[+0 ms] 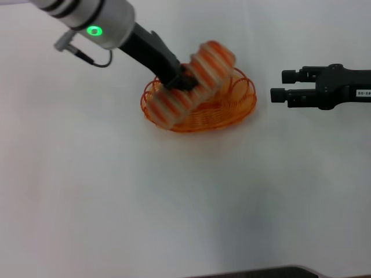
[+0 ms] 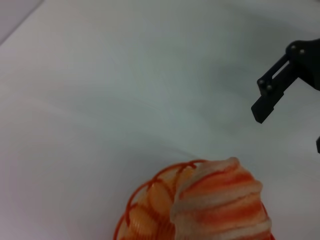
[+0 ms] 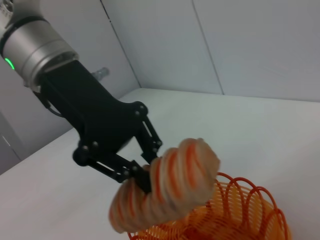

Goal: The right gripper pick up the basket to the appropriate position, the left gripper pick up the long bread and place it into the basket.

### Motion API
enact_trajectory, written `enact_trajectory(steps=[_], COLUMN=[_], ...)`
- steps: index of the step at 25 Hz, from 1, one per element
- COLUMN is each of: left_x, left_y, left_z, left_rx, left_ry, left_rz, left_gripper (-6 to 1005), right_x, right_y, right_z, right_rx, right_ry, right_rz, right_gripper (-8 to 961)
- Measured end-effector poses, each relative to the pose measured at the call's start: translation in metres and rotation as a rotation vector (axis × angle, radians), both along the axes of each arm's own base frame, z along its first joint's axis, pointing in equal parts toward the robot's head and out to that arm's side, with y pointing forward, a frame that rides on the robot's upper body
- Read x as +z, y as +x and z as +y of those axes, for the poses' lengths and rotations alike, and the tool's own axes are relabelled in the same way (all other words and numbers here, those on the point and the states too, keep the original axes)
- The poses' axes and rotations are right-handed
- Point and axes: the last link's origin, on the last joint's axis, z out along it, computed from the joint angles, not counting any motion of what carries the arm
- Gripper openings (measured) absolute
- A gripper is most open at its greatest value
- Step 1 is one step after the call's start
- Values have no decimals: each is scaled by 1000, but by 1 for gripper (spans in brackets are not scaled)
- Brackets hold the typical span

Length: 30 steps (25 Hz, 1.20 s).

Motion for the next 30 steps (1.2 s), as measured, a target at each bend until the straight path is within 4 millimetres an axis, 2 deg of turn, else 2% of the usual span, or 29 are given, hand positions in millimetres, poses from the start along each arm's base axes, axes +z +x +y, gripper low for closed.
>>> enact_trajectory(steps=[3,8,13,17,19,24,27,30], left_x=[-9,-16,-16,-13,-10,4,18,32], left_y=[7,11,10,2,-5,-28,-55,-91], left_z=[3,7,7,6,6,2,-7,-20], left_rx=[-37,-60,-64,-39,-8,94,170,238], left_ry=[10,38,37,44,58,89,104,146], left_rz=[13,12,16,5,-20,-194,-326,-420], left_gripper=[235,240,488,628,698,738,762,786], right_x=[-2,-4,-5,-5,-5,-4,-2,-1], right_y=[0,-1,-1,-3,-4,-4,-3,-2], right_z=[-1,-2,-2,-1,0,1,1,1], right_rx=[-1,-3,-2,4,7,11,8,5], right_ry=[-6,-14,-15,-15,-15,-19,-17,-12], right_rz=[6,14,16,15,15,8,8,9], right_gripper=[748,748,747,747,747,747,747,747])
